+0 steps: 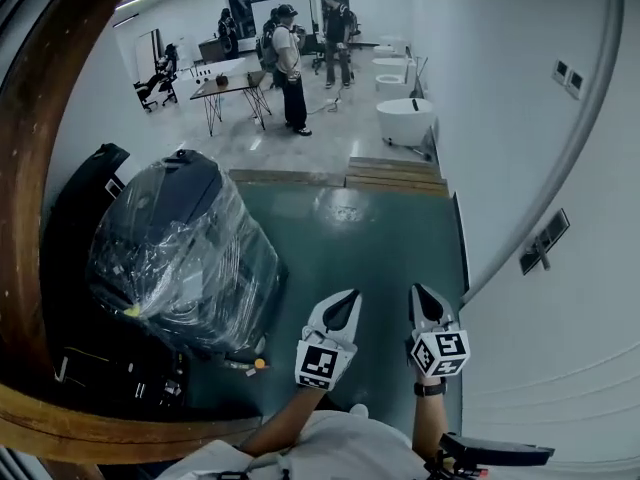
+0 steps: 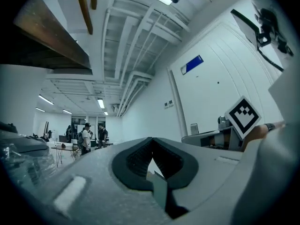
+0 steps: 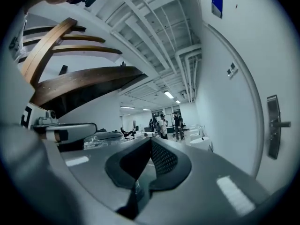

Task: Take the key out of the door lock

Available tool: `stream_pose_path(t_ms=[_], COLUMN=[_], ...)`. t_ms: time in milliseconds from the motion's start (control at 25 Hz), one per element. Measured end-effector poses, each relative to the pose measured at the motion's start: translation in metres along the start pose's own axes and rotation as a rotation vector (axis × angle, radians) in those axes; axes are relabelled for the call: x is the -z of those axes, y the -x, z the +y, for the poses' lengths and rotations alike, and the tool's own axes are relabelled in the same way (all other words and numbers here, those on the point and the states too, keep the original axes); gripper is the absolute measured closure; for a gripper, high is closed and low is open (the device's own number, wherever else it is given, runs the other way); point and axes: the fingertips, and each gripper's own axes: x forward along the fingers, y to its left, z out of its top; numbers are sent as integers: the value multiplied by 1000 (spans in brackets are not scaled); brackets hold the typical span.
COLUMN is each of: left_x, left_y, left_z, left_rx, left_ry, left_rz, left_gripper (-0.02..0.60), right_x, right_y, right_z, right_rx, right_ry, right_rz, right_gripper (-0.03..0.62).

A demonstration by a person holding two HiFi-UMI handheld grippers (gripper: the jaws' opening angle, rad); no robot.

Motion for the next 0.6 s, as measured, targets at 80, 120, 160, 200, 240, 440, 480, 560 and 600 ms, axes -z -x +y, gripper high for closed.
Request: stream_pose_path(t_ms=[80, 120, 160, 200, 240, 440, 480, 560, 600], left_x=[6, 10, 14, 18, 23, 43, 39, 29, 26], left_y=[-34, -51, -69, -90, -111, -220, -240, -274, -288], left_z=[-5, -7, -7, -6, -5, 8, 10, 15, 15], left_rx=[47, 75, 103, 132, 161, 318, 347, 409, 449], left_ry=[-13, -16, -19, -21, -20, 40, 53, 74, 81], left_rz=[7, 3, -2, -7, -11, 22, 11, -20, -34], left_gripper=[583, 584, 584, 586, 586, 586, 586, 586, 584], right_x=[6, 7, 7, 8, 8, -3, -13, -37, -46], right_y=[-10, -16, -23, -33, -44, -102, -111, -120, -119], right_z=[-23, -35, -47, -60, -74, -134, -145, -169, -186], right_rx=[35, 54, 75, 96, 118, 222, 249, 374, 472], right_ry=[-8, -9, -8, -7, -4, 30, 44, 80, 91], right_rz=[26, 35, 37, 37, 35, 53, 41, -11, -45], right_gripper=[588, 588, 588, 588, 588, 588, 588, 588, 588])
